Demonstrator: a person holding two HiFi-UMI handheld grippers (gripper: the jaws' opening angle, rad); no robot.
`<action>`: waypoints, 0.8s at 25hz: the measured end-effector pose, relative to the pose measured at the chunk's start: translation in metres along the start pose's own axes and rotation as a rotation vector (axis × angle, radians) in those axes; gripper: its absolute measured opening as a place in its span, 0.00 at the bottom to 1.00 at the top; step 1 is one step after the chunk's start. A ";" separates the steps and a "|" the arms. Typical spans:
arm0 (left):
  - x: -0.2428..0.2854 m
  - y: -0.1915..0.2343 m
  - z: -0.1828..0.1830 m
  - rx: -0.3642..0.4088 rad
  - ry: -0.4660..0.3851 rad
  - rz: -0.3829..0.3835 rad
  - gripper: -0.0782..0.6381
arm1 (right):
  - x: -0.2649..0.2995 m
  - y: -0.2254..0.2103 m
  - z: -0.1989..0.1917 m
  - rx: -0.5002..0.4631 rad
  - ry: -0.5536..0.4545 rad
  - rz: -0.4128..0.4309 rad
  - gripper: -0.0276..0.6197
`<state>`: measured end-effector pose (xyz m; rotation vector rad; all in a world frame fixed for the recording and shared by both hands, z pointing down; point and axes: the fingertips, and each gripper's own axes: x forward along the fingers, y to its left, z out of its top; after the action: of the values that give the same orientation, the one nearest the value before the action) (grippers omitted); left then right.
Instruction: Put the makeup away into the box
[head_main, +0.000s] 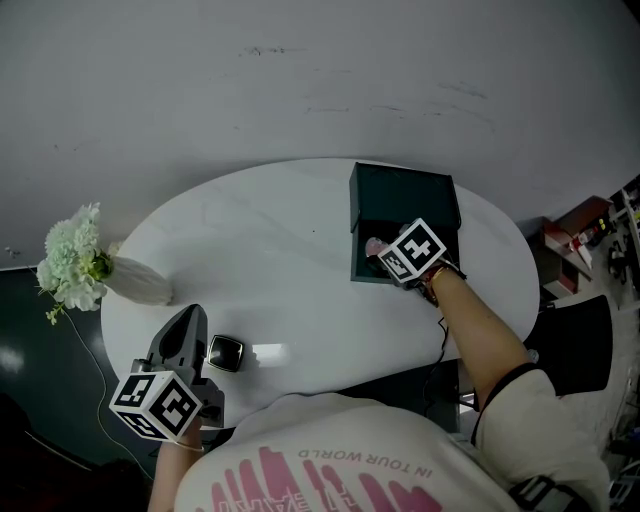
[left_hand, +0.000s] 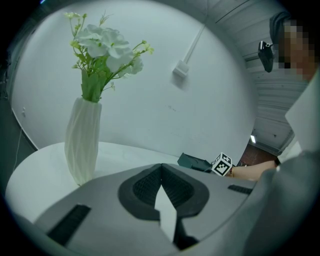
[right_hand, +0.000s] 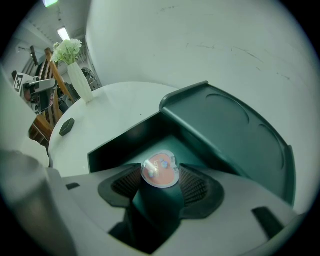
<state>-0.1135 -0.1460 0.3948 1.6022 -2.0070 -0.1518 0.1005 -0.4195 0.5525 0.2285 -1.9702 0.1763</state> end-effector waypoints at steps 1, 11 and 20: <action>-0.001 0.000 0.000 0.000 -0.002 0.002 0.11 | 0.000 0.000 0.000 -0.001 0.001 0.001 0.42; -0.010 -0.002 -0.006 -0.017 -0.001 0.021 0.11 | 0.001 0.000 -0.002 -0.001 0.030 -0.004 0.43; -0.032 0.012 -0.026 -0.058 0.018 0.061 0.11 | 0.000 0.000 0.000 -0.001 0.031 -0.011 0.43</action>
<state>-0.1071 -0.1064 0.4106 1.5006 -2.0169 -0.1703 0.1007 -0.4199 0.5529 0.2342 -1.9384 0.1710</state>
